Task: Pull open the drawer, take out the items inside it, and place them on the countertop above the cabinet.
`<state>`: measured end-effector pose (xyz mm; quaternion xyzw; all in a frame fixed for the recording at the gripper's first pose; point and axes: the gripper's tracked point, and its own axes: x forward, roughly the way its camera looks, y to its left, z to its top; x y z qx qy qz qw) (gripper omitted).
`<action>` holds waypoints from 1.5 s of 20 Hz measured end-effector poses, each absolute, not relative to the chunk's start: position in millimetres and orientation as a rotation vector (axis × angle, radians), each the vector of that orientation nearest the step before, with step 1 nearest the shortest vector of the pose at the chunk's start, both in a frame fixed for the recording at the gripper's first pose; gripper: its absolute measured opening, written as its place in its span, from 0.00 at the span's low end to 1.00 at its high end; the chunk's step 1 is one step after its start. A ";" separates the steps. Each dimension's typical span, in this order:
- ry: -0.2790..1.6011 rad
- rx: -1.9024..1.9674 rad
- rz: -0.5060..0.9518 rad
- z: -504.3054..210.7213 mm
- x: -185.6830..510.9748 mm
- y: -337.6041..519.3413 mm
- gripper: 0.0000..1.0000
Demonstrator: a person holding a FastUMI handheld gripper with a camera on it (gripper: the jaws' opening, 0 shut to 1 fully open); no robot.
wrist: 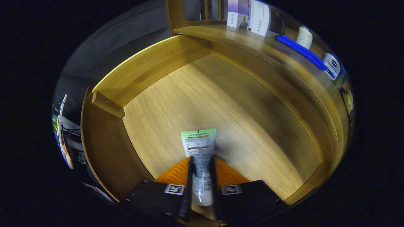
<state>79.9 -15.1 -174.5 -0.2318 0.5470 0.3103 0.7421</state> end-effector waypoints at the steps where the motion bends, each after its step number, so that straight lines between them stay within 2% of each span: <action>1: 1.183 -0.514 0.683 -168.9 79.6 -14.2 0.27; 2: 1.178 -0.539 0.693 -171.9 77.5 -14.9 0.14; 18: 0.950 -0.440 0.668 -107.3 99.0 3.9 0.14; 26: 0.817 -0.317 0.626 -57.7 124.7 11.1 0.13; 30: 0.745 -0.248 0.560 -35.8 146.5 9.0 0.13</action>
